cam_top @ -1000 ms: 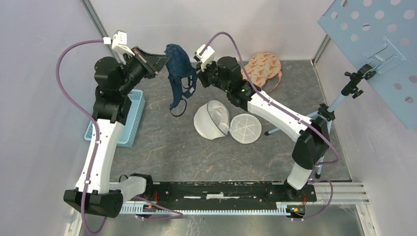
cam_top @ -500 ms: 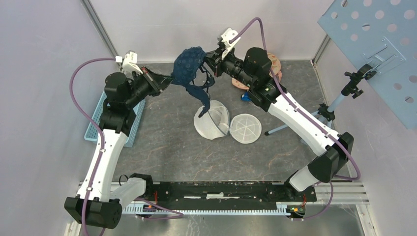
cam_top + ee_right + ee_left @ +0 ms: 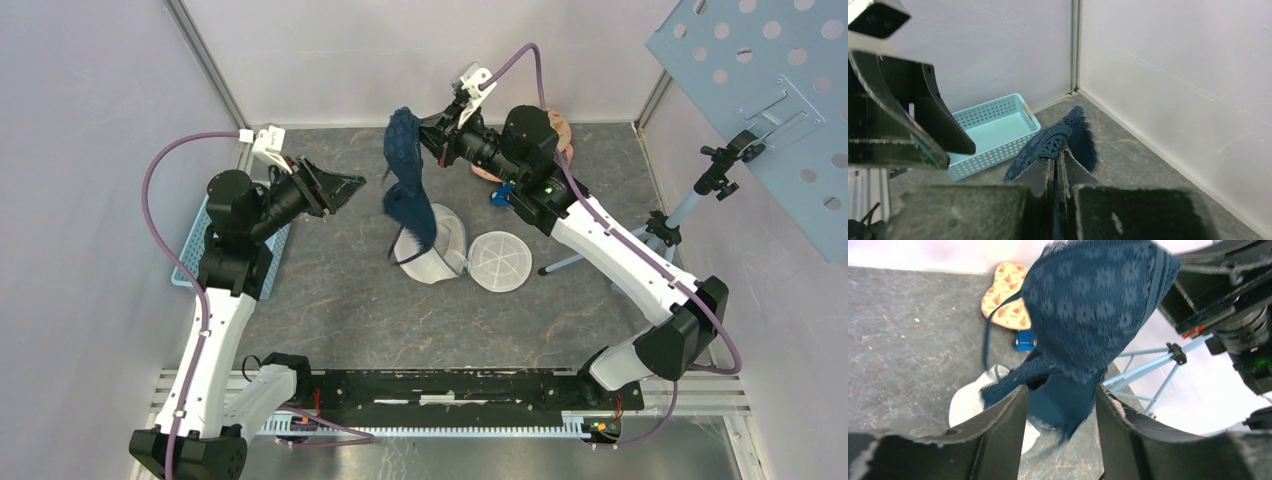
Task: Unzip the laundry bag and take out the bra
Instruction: Pick up the bra from the laundry bag.
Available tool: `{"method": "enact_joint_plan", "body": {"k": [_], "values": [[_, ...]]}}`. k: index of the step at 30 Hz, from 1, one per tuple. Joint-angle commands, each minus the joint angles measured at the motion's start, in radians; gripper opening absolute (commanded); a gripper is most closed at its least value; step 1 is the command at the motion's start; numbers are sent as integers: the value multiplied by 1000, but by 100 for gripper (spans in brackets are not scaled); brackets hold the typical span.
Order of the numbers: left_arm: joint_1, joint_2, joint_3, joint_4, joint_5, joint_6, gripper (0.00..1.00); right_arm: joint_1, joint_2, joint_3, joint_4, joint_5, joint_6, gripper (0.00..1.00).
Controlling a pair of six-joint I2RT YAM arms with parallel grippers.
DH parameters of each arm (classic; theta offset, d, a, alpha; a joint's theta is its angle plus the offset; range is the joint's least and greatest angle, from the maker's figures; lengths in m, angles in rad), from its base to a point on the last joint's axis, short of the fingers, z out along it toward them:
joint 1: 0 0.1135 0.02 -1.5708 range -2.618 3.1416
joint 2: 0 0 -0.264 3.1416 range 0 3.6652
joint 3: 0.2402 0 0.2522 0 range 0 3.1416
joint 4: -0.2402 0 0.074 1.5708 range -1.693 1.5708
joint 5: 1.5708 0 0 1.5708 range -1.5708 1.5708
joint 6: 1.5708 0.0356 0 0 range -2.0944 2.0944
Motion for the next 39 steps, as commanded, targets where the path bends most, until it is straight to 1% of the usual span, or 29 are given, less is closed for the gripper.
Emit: {"method": "enact_joint_plan", "body": {"k": [1,2,3,6,9,11,13,14,15,16,17,18,21,23,27,29,31,32,34,37,39], "values": [[3,-37,-75,50,115,85,64,-4,-38,14,65,7,102,0],[3,-42,-93,56,126,95,68,-4,-36,19,67,8,117,0],[3,-48,-107,60,132,104,70,-4,-34,27,65,10,127,0],[3,-61,-132,67,143,132,74,-3,-34,50,35,72,141,0],[3,-85,-159,67,117,135,75,-2,-37,72,-7,180,157,0],[2,-97,-190,67,78,135,77,-2,-40,79,-16,206,191,0],[0,-95,-216,76,88,135,79,-2,-40,74,-2,181,229,0],[0,-89,-227,97,119,130,81,-2,-39,74,2,169,247,0],[0,-84,-242,125,148,118,83,-2,-35,77,3,164,262,0],[0,-83,-255,167,175,105,89,2,-34,80,2,163,274,0],[-1,-82,-267,201,196,100,92,2,-34,81,6,161,279,0],[-4,-83,-277,236,209,104,94,2,-34,80,12,156,289,0],[-9,-67,-287,265,227,133,99,2,-35,72,45,110,319,0],[-9,-45,-296,295,252,155,100,4,-33,71,62,82,333,0],[-10,3,-328,442,318,183,100,5,-36,70,83,44,346,0],[-15,37,-320,499,374,210,100,4,-35,73,88,30,346,0],[-24,57,-298,508,386,239,100,5,-36,78,79,35,339,0],[-27,60,-283,504,375,238,100,9,-36,90,59,56,326,0],[-44,36,-265,466,297,234,99,10,-34,110,11,131,308,0],[-136,-53,-259,317,22,310,96,11,-29,132,-53,244,303,0],[-260,-95,-240,200,-238,376,93,11,-13,152,-92,320,305,0]]}}
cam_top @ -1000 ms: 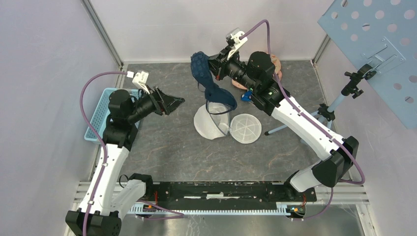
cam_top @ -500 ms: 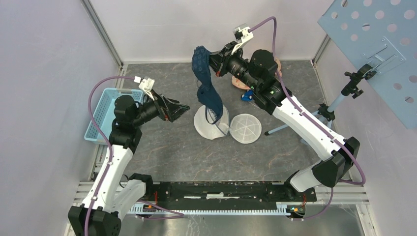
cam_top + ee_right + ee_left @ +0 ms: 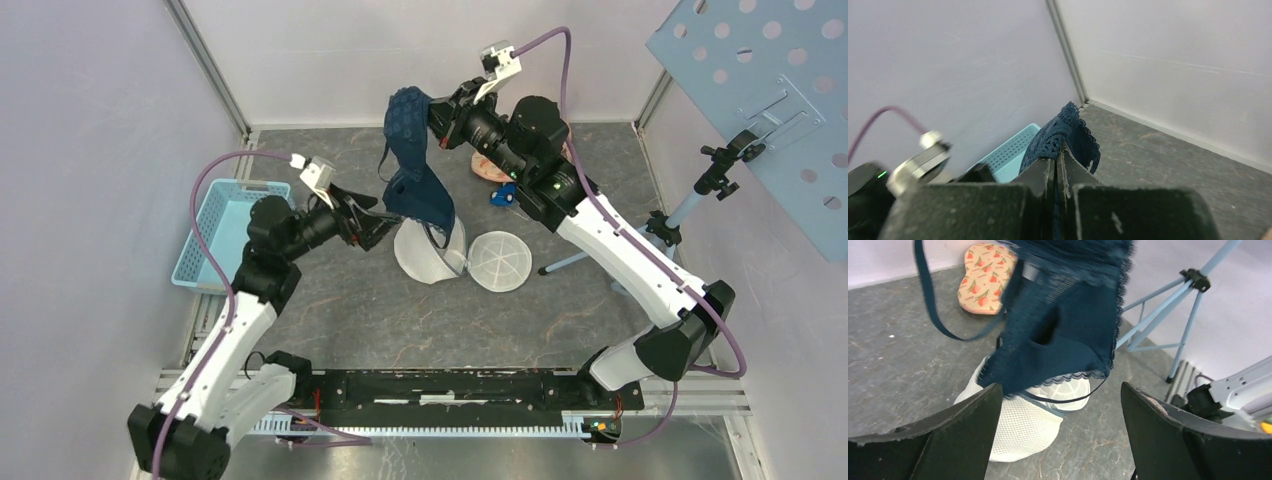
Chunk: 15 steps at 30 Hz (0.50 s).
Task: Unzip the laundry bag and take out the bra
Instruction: Pick up the bra from the laundry bag.
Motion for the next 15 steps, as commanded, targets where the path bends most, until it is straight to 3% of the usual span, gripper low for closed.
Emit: {"method": "enact_joint_plan", "body": {"k": [1,5,15], "values": [[-213,-111,84,-215,-493,186,93,4,4,88,-81,199,-7,0],[-403,-99,113,-275,-691,239,94,4,40,119,-133,318,-4,0],[-624,102,214,-168,-908,354,100,38,98,152,-168,680,12,0]]}}
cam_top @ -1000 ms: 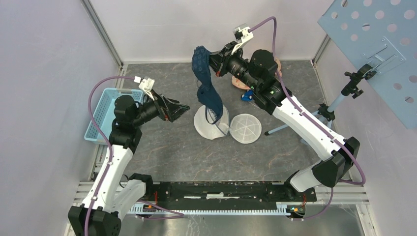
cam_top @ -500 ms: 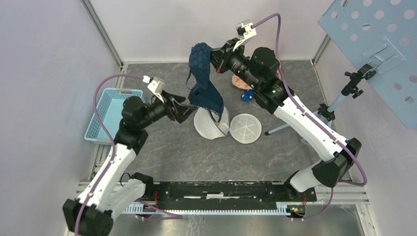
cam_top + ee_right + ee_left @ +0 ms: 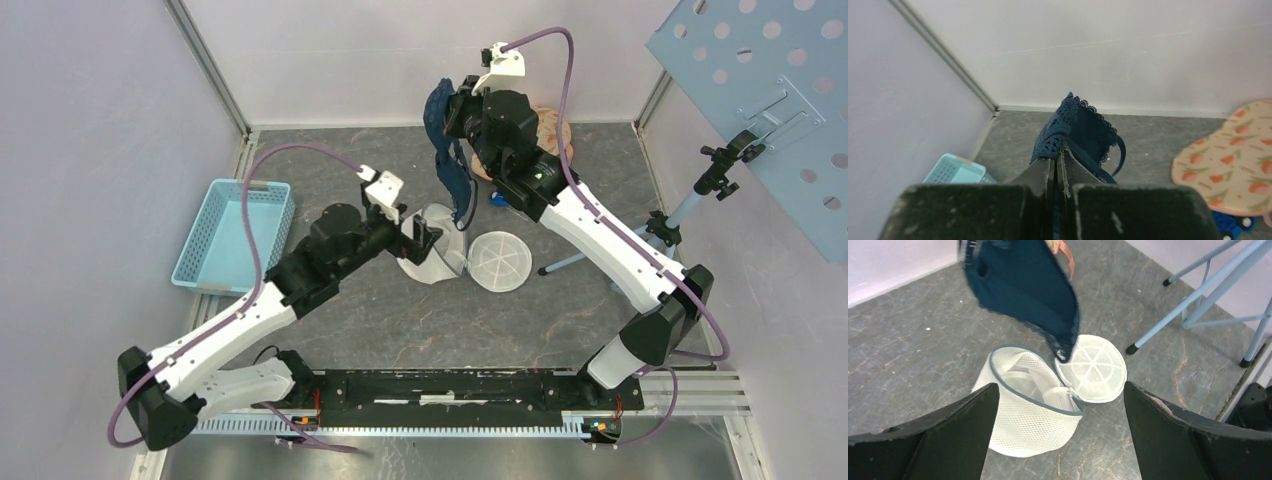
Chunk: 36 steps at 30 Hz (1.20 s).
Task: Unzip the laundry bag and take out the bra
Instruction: Pick up the bra from the laundry bag.
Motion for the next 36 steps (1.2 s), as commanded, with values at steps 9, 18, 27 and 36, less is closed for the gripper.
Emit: {"method": "enact_joint_plan", "body": {"k": [9,18,27,36], "values": [[-101,242,207,141,-234,-40,100,52,35,48,76,326,-58,0],[-103,414,281,194,-325,-84,100,82,25,48,120,384,-88,0],[-78,351,164,252,-273,66,29,82,-16,33,110,278,-66,0],[78,116,85,87,194,84,2,3,-148,-156,232,-62,-105,0]]}}
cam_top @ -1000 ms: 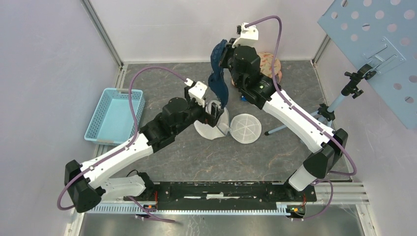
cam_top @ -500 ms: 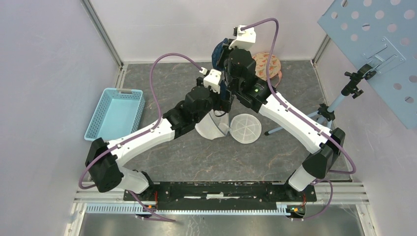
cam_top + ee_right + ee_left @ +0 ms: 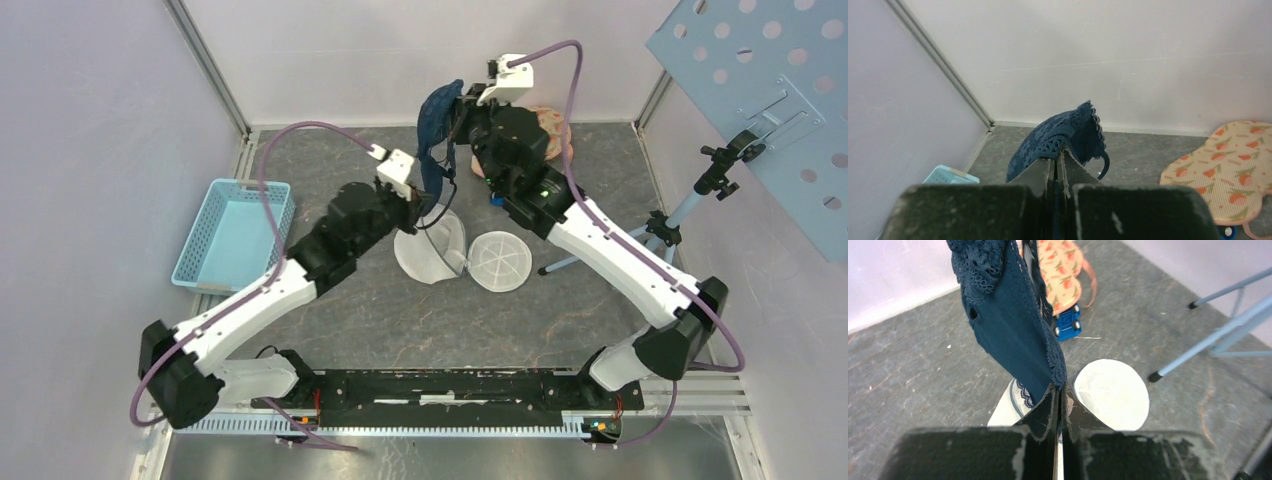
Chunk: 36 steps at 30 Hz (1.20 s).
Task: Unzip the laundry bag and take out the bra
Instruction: Pick up the bra from the laundry bag.
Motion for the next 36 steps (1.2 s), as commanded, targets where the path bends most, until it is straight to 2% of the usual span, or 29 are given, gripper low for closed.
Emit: {"method": "enact_joint_plan", "body": {"k": [1,4,8,13,15,18,22,25,29,36], "values": [[101,-135,-9,-76,379,56,2,-69,-100,-89,148,-269,9,0],[181,-160,16,-161,715,87,2,-115,-129,-153,228,-467,54,0],[293,-135,55,-187,1092,12,2,-155,-162,-224,363,-704,69,0],[315,-126,91,-246,1335,20,2,-189,-172,-238,443,-889,91,0],[316,-127,91,-204,1418,-41,2,-200,-173,-247,487,-970,106,0],[316,-119,74,-60,1530,-205,2,-203,-174,-261,570,-1112,158,0],[316,-111,66,-17,1581,-237,3,-203,-181,-283,636,-1229,221,0],[333,-108,59,-17,1531,-225,4,-201,-197,-308,659,-1270,261,0],[372,-75,67,-18,1465,-223,12,-196,-222,-335,661,-1287,303,0],[419,-31,70,-11,1360,-218,16,-196,-265,-391,651,-1262,348,0]]}}
